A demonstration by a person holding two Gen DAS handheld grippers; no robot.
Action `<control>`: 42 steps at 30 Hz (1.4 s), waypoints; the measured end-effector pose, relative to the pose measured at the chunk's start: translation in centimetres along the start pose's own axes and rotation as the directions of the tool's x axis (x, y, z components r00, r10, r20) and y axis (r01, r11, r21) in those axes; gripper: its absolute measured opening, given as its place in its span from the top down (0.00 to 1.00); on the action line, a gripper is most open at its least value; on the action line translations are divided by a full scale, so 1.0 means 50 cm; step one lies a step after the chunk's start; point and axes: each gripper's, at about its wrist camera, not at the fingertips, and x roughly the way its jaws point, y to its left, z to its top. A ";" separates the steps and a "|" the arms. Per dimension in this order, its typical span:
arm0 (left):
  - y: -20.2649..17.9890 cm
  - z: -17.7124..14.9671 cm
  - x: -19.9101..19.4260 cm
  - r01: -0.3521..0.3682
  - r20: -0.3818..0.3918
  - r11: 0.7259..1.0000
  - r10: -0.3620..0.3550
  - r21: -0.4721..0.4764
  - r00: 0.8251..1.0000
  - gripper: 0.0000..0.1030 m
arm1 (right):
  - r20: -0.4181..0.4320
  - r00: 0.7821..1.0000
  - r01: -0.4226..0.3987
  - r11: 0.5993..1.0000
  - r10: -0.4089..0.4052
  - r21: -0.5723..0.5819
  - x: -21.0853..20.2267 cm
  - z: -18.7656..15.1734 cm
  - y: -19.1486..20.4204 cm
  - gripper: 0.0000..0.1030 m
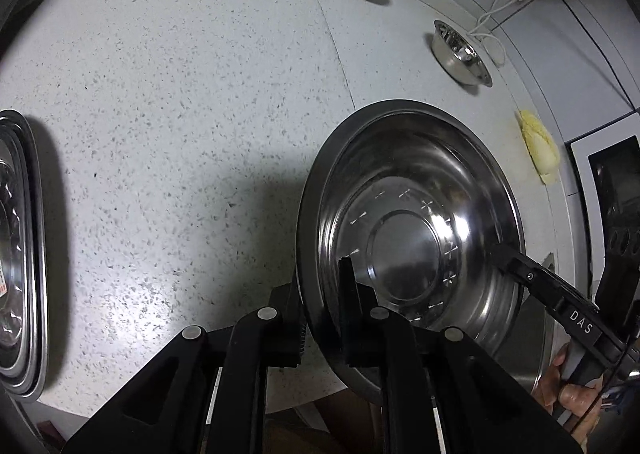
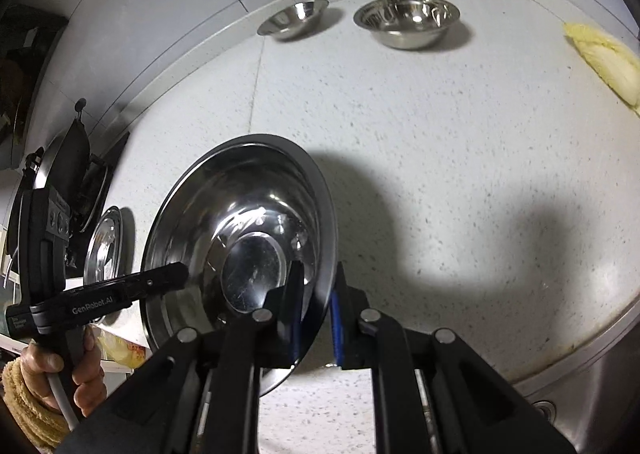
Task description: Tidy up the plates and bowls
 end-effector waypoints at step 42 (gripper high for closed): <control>-0.227 0.484 0.144 0.023 -0.001 0.998 -0.023 0.058 1.000 0.33 | 0.003 0.998 -0.068 0.978 0.069 0.196 0.059 0.473 -0.302 0.59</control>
